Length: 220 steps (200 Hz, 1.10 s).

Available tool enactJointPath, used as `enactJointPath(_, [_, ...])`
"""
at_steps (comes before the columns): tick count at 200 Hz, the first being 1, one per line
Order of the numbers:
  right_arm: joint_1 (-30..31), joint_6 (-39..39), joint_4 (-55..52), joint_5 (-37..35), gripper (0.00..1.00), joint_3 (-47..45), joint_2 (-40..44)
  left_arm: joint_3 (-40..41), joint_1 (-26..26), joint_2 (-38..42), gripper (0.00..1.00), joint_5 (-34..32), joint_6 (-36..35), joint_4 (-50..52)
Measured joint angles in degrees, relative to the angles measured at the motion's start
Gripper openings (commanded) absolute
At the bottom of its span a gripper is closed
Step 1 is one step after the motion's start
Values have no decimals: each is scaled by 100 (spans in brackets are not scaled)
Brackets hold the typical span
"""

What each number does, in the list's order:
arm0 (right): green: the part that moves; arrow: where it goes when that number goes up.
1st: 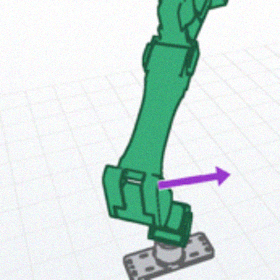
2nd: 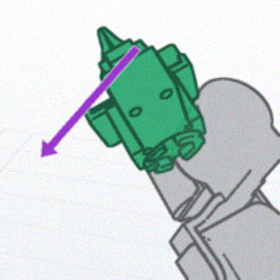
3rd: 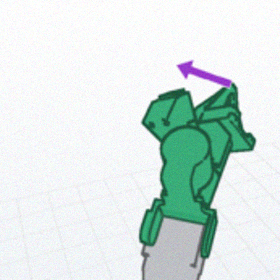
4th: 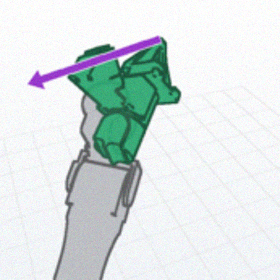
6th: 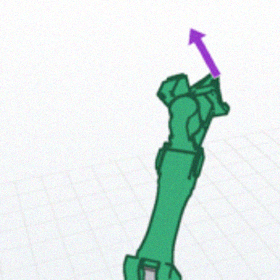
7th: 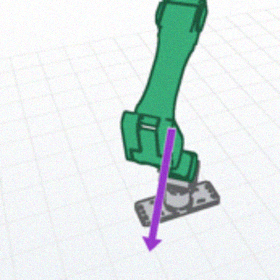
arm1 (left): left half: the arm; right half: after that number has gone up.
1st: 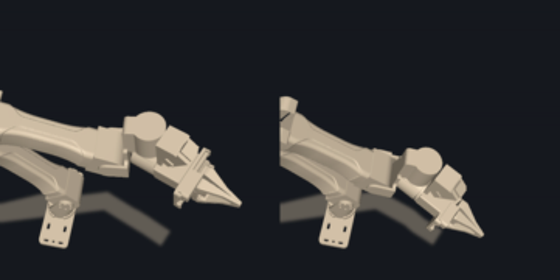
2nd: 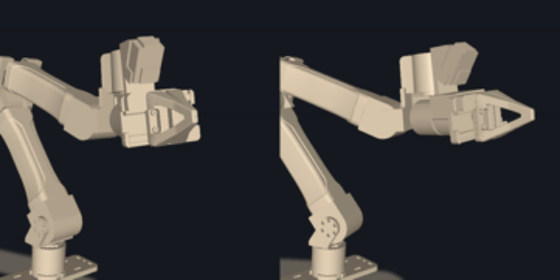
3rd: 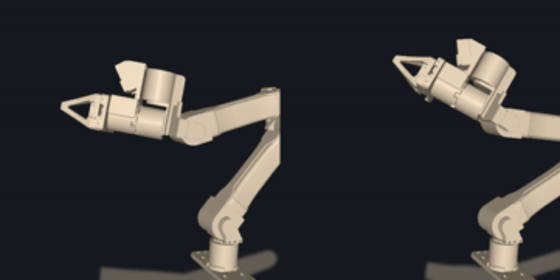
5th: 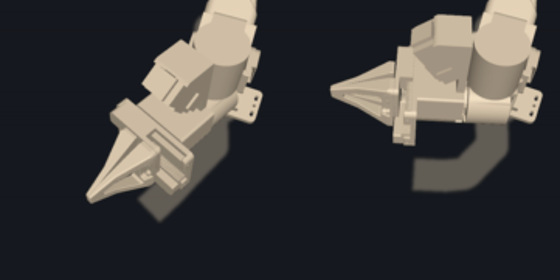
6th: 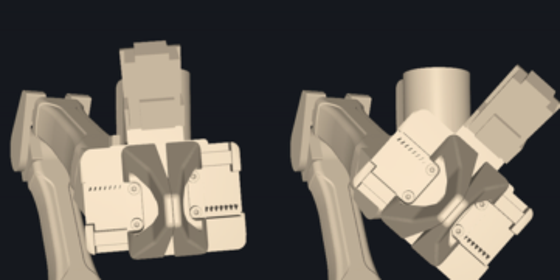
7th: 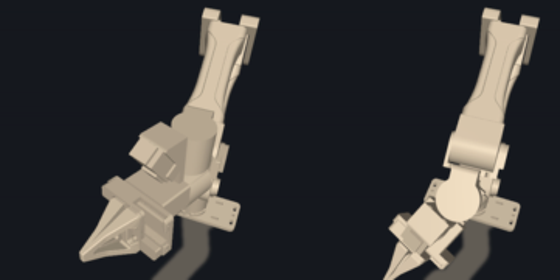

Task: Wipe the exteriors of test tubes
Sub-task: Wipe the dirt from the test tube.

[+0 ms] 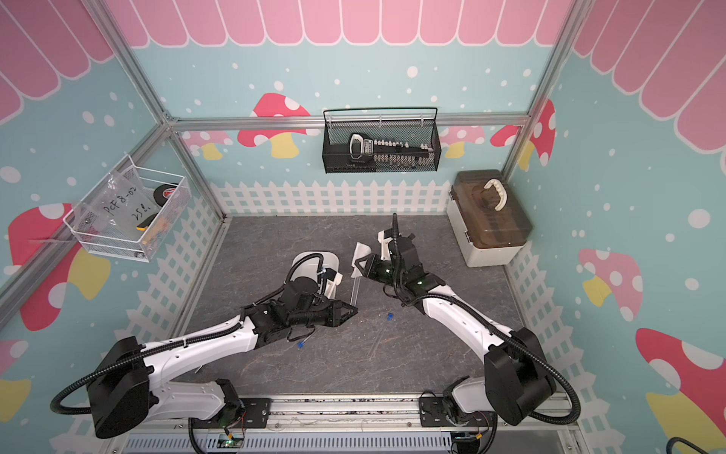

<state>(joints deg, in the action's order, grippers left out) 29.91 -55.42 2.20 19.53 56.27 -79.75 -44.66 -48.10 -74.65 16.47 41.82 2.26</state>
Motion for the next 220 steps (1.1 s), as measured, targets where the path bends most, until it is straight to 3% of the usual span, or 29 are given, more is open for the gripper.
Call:
enactJointPath(38, [52,33,17,107,23,-37,4,7,4,63,11,-2,0,0])
enactJointPath(129, [1001,-428,125,-109,24,-1471,992,7,13,35,11,2,0,11])
enactJointPath(160, [890,-409,149,-149,24,-1351,892,7,24,28,11,2,0,11])
enactJointPath(220, [33,-59,118,-17,24,-337,299,7,35,28,11,7,0,9])
